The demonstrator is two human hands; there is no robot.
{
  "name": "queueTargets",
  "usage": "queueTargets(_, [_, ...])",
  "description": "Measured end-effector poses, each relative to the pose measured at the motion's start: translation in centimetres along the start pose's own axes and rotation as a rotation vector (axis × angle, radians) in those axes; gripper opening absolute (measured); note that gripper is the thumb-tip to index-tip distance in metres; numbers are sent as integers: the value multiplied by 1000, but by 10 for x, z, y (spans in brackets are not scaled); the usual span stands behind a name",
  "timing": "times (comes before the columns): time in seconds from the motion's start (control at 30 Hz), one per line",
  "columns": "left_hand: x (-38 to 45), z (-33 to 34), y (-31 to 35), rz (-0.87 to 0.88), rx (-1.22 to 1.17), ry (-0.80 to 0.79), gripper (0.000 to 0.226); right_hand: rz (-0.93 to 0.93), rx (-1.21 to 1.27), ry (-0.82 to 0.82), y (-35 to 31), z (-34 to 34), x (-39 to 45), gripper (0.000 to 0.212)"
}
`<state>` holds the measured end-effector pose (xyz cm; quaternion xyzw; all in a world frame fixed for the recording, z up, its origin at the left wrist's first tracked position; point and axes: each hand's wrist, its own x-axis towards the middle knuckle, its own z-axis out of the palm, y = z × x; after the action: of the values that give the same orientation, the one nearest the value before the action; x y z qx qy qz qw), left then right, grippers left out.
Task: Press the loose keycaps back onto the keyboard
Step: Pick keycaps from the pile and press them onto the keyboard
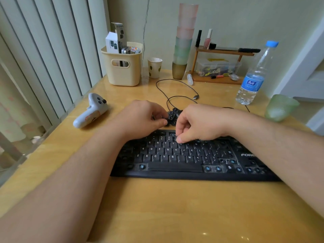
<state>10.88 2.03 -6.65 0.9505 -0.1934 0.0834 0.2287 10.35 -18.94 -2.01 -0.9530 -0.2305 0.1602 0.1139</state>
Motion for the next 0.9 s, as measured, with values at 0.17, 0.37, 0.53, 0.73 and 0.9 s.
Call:
queueTargets(0.17, [-1,2,1,39,-21,8,22,53,-1,37,-7,4,-3,10])
queueTargets(0.37, [-3,3,9,45,-86,-74,11,187,61,56,-18,6,1,9])
queueTargets(0.53, [-3,5,12,45,-101,-116,13,266,63,2,-26,1,6,12])
queueTargets(0.73, [-3,6,13,61,-80,-121,11,300,160,-33,-24,-2,6,7])
queueTargets(0.9, [-3,6,14,61,-82,-116,10,319,147,-14,-26,1,11,6])
